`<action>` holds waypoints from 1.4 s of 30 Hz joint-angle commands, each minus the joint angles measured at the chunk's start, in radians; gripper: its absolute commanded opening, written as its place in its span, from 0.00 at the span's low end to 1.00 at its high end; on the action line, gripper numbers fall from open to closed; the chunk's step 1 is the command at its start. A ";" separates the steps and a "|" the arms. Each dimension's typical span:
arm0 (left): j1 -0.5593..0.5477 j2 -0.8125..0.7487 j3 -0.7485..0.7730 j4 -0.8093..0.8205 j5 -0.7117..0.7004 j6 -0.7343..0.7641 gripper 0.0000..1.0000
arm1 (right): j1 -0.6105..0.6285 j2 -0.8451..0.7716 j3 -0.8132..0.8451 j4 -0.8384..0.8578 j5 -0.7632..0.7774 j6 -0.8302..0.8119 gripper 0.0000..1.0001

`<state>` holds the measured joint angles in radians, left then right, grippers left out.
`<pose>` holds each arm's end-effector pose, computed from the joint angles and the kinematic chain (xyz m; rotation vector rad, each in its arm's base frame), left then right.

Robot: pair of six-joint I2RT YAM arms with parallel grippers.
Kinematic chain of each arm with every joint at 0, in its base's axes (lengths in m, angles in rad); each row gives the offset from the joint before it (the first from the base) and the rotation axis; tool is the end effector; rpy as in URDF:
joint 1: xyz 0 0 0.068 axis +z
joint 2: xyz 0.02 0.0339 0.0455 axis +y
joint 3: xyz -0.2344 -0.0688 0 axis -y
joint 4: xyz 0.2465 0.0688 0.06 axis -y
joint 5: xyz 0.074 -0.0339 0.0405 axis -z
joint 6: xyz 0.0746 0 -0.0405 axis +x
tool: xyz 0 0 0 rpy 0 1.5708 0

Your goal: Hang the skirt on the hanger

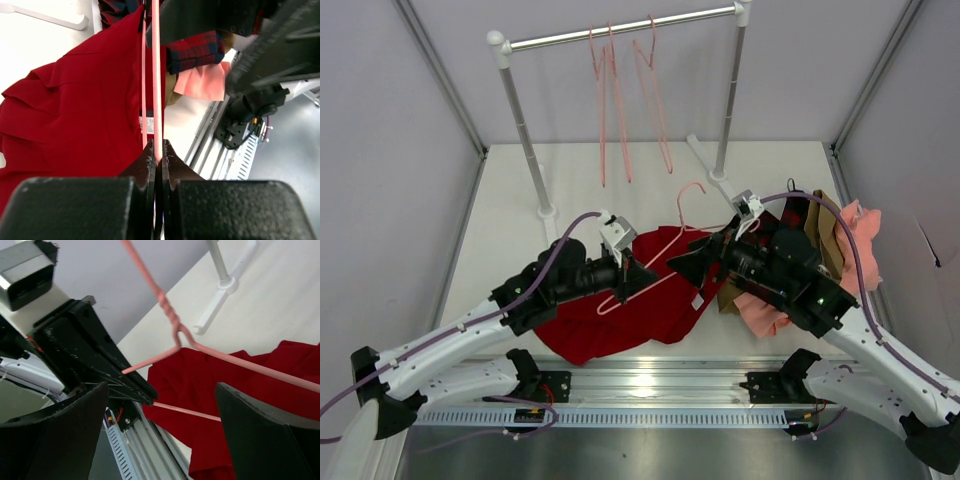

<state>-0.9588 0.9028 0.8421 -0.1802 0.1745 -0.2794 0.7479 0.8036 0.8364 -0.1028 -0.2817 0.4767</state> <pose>0.1432 -0.2266 0.3073 0.7675 1.7747 -1.0151 0.1670 0.1832 0.3401 -0.4675 1.7088 1.1449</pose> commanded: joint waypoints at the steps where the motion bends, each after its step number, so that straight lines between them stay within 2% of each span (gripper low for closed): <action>1: -0.015 0.008 0.006 0.153 -0.035 -0.004 0.00 | 0.025 -0.023 -0.029 0.205 0.062 0.036 0.94; 7: -0.057 0.084 0.022 0.174 -0.082 0.002 0.00 | 0.042 0.034 -0.071 0.253 0.193 0.132 0.86; 13: -0.084 0.123 0.009 0.223 -0.130 -0.006 0.00 | 0.062 0.089 -0.100 0.307 0.258 0.264 0.63; 19: -0.087 0.116 -0.003 0.248 -0.139 -0.012 0.00 | 0.097 0.088 -0.109 0.216 0.374 0.307 0.34; 20: -0.087 0.120 -0.005 0.246 -0.138 -0.014 0.01 | 0.103 0.074 -0.124 0.213 0.390 0.345 0.23; 21: -0.089 0.125 -0.005 0.246 -0.133 -0.017 0.02 | 0.110 0.068 -0.135 0.219 0.406 0.361 0.22; 22: -0.090 0.139 -0.003 0.243 -0.129 -0.027 0.02 | 0.122 0.060 -0.148 0.227 0.418 0.373 0.09; 23: -0.090 0.145 0.000 0.240 -0.112 -0.033 0.05 | 0.128 0.052 -0.158 0.224 0.444 0.385 0.00; 25: -0.093 0.148 0.000 0.217 -0.105 -0.058 0.16 | 0.134 0.037 -0.165 0.192 0.478 0.410 0.00; 26: -0.100 0.143 0.000 0.209 -0.104 -0.063 0.27 | 0.133 0.032 -0.161 0.154 0.508 0.413 0.00; 28: -0.109 0.101 -0.011 0.186 -0.116 -0.079 0.42 | 0.133 0.014 -0.160 0.134 0.523 0.387 0.00; 29: -0.109 0.079 -0.018 0.153 -0.128 -0.089 0.57 | 0.133 0.005 -0.163 0.124 0.533 0.378 0.00; 31: -0.109 -0.008 -0.040 0.096 -0.184 -0.132 0.74 | 0.131 -0.020 -0.181 0.127 0.535 0.349 0.00; 34: -0.109 -0.114 -0.064 -0.008 -0.297 -0.208 0.84 | 0.125 -0.032 -0.195 0.117 0.530 0.326 0.00; 38: -0.110 -0.302 -0.138 -0.135 -0.383 -0.319 0.87 | 0.107 -0.017 -0.212 0.124 0.509 0.312 0.00; 42: -0.110 -0.351 -0.198 -0.267 -0.443 -0.461 0.84 | 0.064 0.000 -0.230 0.176 0.477 0.289 0.00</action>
<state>-1.0649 0.5404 0.6964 -0.2939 -0.1864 -0.5938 0.8413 0.7982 0.6117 -0.0017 0.1772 0.8227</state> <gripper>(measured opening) 0.851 0.044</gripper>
